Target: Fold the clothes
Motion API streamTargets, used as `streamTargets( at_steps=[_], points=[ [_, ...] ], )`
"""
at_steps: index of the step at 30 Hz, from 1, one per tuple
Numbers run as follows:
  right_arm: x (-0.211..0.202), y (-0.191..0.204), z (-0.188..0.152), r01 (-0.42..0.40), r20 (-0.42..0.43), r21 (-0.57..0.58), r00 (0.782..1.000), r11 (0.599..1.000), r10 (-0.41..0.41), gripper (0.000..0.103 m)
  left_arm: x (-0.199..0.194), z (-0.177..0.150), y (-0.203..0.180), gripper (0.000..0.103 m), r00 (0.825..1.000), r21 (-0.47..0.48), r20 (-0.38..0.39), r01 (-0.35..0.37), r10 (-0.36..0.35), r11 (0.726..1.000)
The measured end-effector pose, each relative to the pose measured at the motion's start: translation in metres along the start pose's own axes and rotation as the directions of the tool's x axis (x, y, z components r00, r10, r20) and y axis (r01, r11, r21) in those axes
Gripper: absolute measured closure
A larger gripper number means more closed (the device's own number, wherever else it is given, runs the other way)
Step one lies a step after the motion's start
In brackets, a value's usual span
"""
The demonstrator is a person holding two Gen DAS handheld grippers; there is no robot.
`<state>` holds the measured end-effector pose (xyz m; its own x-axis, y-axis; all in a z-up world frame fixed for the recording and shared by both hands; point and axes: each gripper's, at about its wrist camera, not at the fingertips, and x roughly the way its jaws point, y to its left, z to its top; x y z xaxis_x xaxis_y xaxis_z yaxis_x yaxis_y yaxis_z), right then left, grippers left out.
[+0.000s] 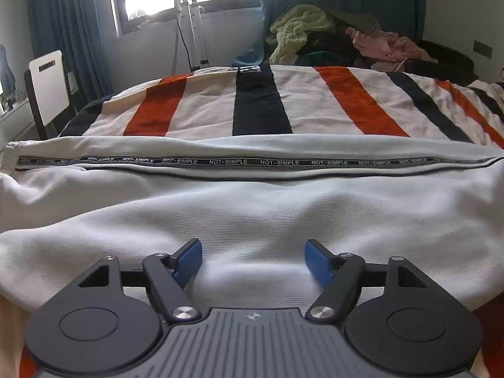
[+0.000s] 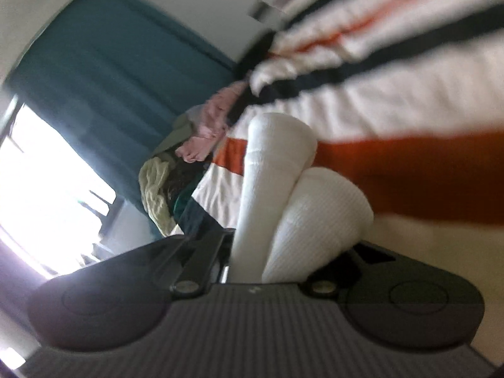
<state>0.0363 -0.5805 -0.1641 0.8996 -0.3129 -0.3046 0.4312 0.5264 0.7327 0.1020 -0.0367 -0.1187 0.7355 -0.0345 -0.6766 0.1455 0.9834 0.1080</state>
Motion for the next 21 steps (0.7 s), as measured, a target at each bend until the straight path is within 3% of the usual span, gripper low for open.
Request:
streamTargets(
  at_steps=[4,9,13,18,21],
  points=[
    [-0.015,0.054,-0.009,0.000,0.056,-0.202,0.998,0.979,0.011,0.093,-0.007,0.009,0.009,0.029,0.999,-0.041,0.006,0.046,-0.046,0.998],
    [-0.039,0.134,-0.035,-0.019,0.109,-0.456,0.991,0.890,0.077,0.093,-0.032,0.026,0.037,0.029,0.992,-0.141,0.071,0.116,-0.106,0.983],
    [-0.058,0.199,-0.056,-0.020,0.138,-0.636,0.981,0.771,0.139,0.093,-0.056,0.035,0.072,0.029,0.974,-0.218,0.164,0.190,-0.156,0.957],
    [-0.065,0.241,-0.163,-0.102,0.023,-0.804,0.979,0.586,0.202,0.093,-0.065,0.041,0.124,0.029,0.975,-0.342,0.197,0.169,-0.106,0.924],
    [-0.069,0.266,-0.230,-0.154,-0.055,-0.877,0.973,0.456,0.224,0.093,-0.068,0.040,0.155,0.029,0.971,-0.435,0.209,0.196,-0.113,0.879]
  ],
)
